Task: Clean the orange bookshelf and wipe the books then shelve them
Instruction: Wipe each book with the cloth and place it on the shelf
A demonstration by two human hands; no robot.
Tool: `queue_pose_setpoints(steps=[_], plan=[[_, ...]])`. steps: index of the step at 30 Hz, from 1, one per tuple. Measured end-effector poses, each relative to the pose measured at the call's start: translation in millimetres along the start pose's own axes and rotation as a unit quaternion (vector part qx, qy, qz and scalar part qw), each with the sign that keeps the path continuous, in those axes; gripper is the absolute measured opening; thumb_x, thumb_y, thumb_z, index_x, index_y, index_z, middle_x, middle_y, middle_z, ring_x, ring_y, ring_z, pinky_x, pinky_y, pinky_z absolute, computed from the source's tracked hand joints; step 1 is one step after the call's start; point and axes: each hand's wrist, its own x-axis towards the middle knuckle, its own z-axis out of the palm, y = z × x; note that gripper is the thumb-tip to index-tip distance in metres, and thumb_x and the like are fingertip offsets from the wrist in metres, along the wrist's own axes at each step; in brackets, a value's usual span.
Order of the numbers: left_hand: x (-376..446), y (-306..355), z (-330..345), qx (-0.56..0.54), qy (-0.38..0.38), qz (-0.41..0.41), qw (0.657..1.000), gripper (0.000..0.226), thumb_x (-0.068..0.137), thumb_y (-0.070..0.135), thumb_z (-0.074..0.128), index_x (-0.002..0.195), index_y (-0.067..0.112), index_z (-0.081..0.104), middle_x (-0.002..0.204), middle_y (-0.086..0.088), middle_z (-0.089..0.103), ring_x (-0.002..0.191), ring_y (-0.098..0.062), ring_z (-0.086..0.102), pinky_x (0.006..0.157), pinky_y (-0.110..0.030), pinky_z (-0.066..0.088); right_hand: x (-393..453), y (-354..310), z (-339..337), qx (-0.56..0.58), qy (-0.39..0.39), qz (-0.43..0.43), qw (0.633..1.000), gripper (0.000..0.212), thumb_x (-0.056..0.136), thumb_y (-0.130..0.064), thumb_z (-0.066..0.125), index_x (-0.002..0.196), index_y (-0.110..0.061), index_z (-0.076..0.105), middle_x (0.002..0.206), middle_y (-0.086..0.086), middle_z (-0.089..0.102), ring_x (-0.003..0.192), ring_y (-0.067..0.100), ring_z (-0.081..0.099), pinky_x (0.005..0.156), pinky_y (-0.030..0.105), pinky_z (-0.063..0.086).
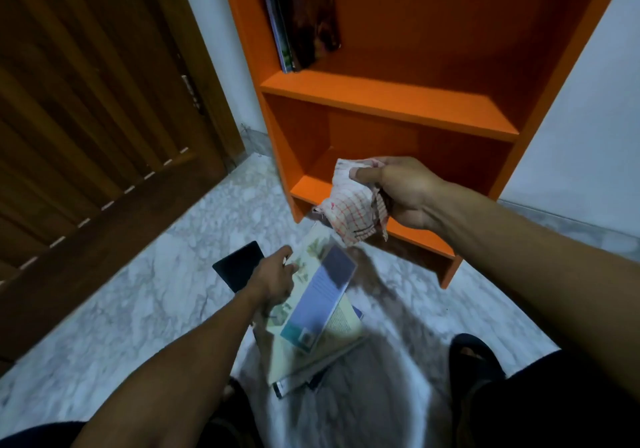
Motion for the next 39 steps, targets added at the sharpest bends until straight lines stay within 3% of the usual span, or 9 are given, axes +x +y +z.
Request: queue_pose_setpoints(steps=[5,12,16,18,21,25,33,36,39], plan=[[-6.3,32.7,-82.1,-0.143,0.008,0.025,0.989,0.015,0.103,0.025,0.049,0.101,0.010,0.051,0.084,-0.015,0.071,0.067,-0.028,0.062,0.053,-0.027,0.044,-2.5,0.3,-1.5,0.119,-0.006,0.075,0.990,0.041,0.094,-0.001,0.061,0.134,0.002,0.051,0.124,0.025,0.064,0.109,0.036,0.065,0.094,0.049,0.053],[-51.4,69.4,-167.7,-0.387,0.006,0.005,0.922,0.014,0.105,0.024,0.045,0.101,0.012,0.050,0.102,-0.006,0.076,0.092,-0.024,0.075,0.079,-0.042,0.059,0.9,-6.5,-9.8,0.087,0.052,0.032,0.994,0.037,0.103,-0.010,0.048,0.140,-0.006,0.044,0.126,0.021,0.062,0.106,0.042,0.064,0.082,0.056,0.053],[-86.5,81.2,-178.7,-0.474,0.018,-0.008,0.880,0.012,0.105,0.019,0.043,0.100,0.010,0.050,0.087,-0.003,0.077,0.076,-0.019,0.076,0.056,-0.033,0.060,3.2,-9.1,-7.2,-0.006,0.090,-0.117,0.989,0.028,0.105,-0.023,0.044,0.126,-0.010,0.059,0.103,0.015,0.072,0.086,0.031,0.071,0.069,0.046,0.059],[-93.2,84.1,-176.6,-0.488,0.016,-0.014,0.872,0.012,0.105,0.018,0.043,0.100,0.011,0.052,0.091,-0.007,0.077,0.077,-0.021,0.076,0.055,-0.033,0.059,2.0,-10.9,-2.7,-0.082,0.115,-0.224,0.964,0.032,0.105,-0.033,0.045,0.120,-0.013,0.064,0.102,0.013,0.073,0.092,0.029,0.071,0.078,0.049,0.058],[-92.4,92.1,-170.5,-0.480,0.014,0.004,0.877,0.013,0.105,0.019,0.043,0.099,0.013,0.052,0.097,-0.009,0.076,0.084,-0.024,0.075,0.062,-0.036,0.060,-2.0,-6.4,7.3,-0.265,0.072,-0.368,0.888,0.032,0.107,-0.026,0.040,0.133,-0.024,0.059,0.134,-0.004,0.060,0.125,-0.001,0.052,0.104,0.029,0.045],[-85.6,104.6,-164.2,-0.484,0.053,0.034,0.873,0.014,0.106,0.018,0.042,0.099,0.012,0.053,0.087,-0.005,0.075,0.073,-0.018,0.073,0.055,-0.031,0.058,3.3,19.0,22.3,-0.446,0.059,-0.406,0.795,0.040,0.102,-0.018,0.045,0.141,-0.025,0.052,0.160,-0.001,0.032,0.153,0.019,0.008,0.122,0.048,0.007],[-72.1,90.7,-163.3,-0.531,0.091,-0.032,0.842,0.015,0.105,0.024,0.045,0.097,0.013,0.051,0.091,-0.007,0.076,0.075,-0.021,0.075,0.067,-0.039,0.060,-14.9,60.5,24.9,-0.439,-0.088,-0.451,0.772,0.037,0.100,-0.030,0.038,0.127,-0.020,0.061,0.148,0.002,0.051,0.146,0.019,0.032,0.119,0.044,0.020],[-68.4,84.7,-167.0,-0.543,0.113,-0.047,0.831,0.016,0.106,0.023,0.044,0.095,0.014,0.052,0.090,-0.006,0.076,0.073,-0.019,0.075,0.062,-0.035,0.061,-26.5,70.6,23.9,-0.457,-0.121,-0.473,0.744,0.033,0.094,-0.017,0.045,0.121,-0.011,0.064,0.136,0.008,0.061,0.137,0.021,0.045,0.111,0.044,0.033],[-66.7,79.3,-174.5,-0.536,0.151,-0.036,0.830,0.018,0.107,0.022,0.041,0.096,0.013,0.052,0.088,-0.003,0.073,0.067,-0.013,0.074,0.052,-0.028,0.058,-39.4,78.6,23.6,-0.458,-0.168,-0.487,0.724,0.033,0.092,-0.001,0.059,0.121,-0.015,0.063,0.127,0.001,0.065,0.125,0.004,0.048,0.103,0.026,0.033]])
